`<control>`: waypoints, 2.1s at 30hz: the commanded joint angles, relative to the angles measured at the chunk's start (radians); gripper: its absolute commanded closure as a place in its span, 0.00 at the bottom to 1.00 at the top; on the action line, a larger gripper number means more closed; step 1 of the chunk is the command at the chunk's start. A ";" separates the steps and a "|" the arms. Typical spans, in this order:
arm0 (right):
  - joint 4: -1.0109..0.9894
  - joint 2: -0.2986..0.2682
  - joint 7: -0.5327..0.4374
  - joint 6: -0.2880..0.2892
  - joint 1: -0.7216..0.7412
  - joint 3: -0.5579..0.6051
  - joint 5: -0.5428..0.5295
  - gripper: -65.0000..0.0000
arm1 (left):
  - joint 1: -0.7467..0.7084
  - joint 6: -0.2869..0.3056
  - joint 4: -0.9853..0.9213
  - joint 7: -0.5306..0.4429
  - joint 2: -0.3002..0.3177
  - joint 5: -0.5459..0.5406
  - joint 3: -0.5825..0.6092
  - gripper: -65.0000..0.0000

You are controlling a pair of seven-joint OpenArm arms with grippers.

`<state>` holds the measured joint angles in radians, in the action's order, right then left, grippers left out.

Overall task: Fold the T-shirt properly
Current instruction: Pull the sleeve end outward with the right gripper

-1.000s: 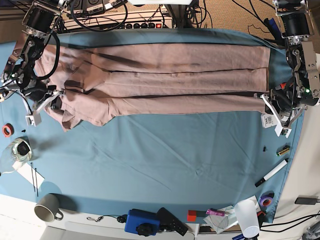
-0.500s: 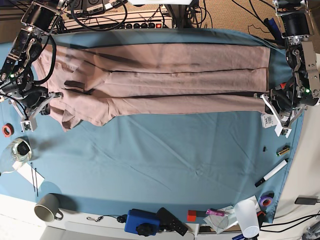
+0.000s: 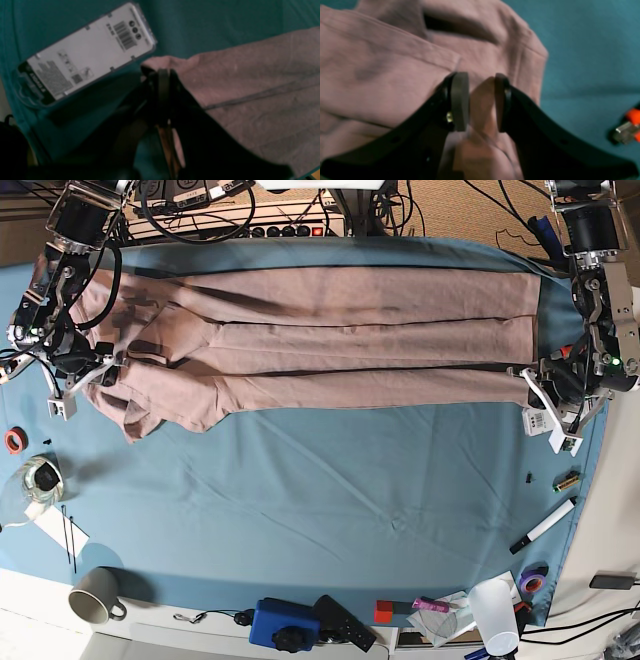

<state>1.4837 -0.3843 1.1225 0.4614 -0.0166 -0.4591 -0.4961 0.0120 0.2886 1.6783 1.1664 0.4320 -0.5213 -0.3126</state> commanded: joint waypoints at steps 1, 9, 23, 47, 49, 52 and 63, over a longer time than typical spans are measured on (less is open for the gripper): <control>0.013 -0.023 -0.019 0.012 0.018 -0.006 -0.022 0.72 | 0.016 0.000 0.017 -0.015 0.016 -0.007 -0.005 1.00; 0.013 0.009 -0.032 0.014 0.019 -0.005 -0.031 0.72 | 0.016 0.000 0.017 -0.023 0.016 -0.009 -0.005 1.00; 0.014 0.063 -0.042 0.016 0.020 0.001 0.002 1.00 | 0.016 0.000 0.017 -0.022 0.014 -0.026 -0.005 1.00; 0.398 0.062 0.037 0.095 -0.110 0.000 -0.070 1.00 | -0.024 0.000 0.017 0.016 0.014 -0.013 -0.005 1.00; 0.430 0.061 0.037 0.097 -0.138 -0.001 -0.072 1.00 | -0.032 0.000 0.017 0.018 0.014 -0.006 -0.005 1.00; 0.482 0.055 0.036 0.097 -0.173 -0.005 -0.072 1.00 | -0.034 -0.001 0.017 0.031 0.015 -0.003 -0.005 1.00; 0.533 0.055 0.061 0.116 -0.254 -0.208 -0.182 1.00 | -0.034 -0.004 0.018 0.034 0.015 -0.003 -0.005 1.00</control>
<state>1.9991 -0.3122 1.1999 0.5770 -0.2733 -0.6582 -0.6685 -0.0360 0.2878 1.6783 1.2041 0.4297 -0.5243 -0.3126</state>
